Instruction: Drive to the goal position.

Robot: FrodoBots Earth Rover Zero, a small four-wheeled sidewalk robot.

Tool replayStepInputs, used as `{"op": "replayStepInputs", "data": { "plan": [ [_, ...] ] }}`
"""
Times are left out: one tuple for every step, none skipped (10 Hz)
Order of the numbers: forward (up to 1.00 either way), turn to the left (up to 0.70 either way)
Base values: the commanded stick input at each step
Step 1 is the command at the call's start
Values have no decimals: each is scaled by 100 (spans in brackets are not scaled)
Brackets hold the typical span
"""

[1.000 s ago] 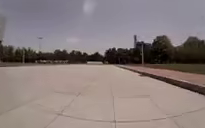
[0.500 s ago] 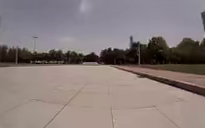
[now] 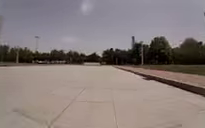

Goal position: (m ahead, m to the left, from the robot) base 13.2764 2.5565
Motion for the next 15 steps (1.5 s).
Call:
{"op": "replayStepInputs", "data": {
  "plan": [
    [100, -35],
    [100, 0],
    [100, 0],
    [100, 0],
    [100, 0],
    [100, 0],
    [100, 0],
    [100, 0],
    [100, 0],
    [100, 0],
    [100, 0],
    [100, 0],
    [100, 0],
    [100, 0],
    [100, 0]
  ]
}}
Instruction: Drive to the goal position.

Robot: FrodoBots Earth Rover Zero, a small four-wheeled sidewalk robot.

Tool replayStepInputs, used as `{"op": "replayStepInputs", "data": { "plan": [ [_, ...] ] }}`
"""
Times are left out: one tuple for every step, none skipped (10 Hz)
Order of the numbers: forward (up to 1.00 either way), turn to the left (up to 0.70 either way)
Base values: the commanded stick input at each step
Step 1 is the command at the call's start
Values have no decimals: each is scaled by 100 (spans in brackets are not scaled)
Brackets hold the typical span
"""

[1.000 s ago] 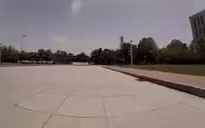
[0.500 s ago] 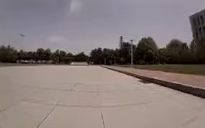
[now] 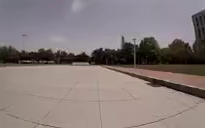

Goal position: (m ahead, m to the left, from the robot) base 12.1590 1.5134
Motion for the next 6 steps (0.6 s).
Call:
{"op": "replayStepInputs", "data": {
  "plan": [
    [100, 0],
    [100, 0],
    [100, 0],
    [100, 0],
    [100, 0],
    [100, 0]
  ]
}}
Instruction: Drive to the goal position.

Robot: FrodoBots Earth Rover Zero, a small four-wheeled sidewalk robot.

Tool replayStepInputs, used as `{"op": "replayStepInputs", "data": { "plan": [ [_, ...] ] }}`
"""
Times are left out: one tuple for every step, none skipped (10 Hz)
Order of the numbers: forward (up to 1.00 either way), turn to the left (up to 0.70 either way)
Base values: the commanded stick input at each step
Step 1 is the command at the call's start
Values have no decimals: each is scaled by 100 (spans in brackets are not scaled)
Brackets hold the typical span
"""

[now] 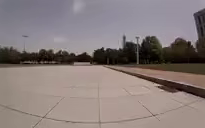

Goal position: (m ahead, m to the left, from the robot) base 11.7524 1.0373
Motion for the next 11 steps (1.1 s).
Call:
{"op": "replayStepInputs", "data": {
  "plan": [
    [100, 0],
    [100, 0],
    [100, 0],
    [100, 0],
    [100, -1],
    [100, -9],
    [100, -39],
    [100, -38],
    [100, -37],
    [100, -30],
    [100, -7]
  ]
}}
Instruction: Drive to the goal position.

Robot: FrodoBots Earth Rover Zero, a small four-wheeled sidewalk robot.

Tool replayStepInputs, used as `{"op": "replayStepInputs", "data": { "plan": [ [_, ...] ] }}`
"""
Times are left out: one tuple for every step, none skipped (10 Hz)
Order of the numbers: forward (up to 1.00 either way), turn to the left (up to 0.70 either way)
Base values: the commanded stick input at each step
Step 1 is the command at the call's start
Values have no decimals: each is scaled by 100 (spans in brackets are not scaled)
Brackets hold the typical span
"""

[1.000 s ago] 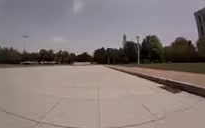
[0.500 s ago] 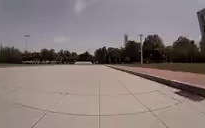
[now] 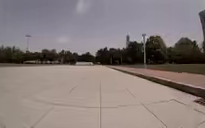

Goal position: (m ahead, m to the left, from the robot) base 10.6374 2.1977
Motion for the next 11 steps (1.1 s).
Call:
{"op": "replayStepInputs", "data": {
  "plan": [
    [100, 0],
    [100, 0],
    [100, 0],
    [100, 0],
    [100, 0],
    [100, 0],
    [100, 0],
    [100, 0],
    [100, 0],
    [100, -12],
    [100, -34]
  ]
}}
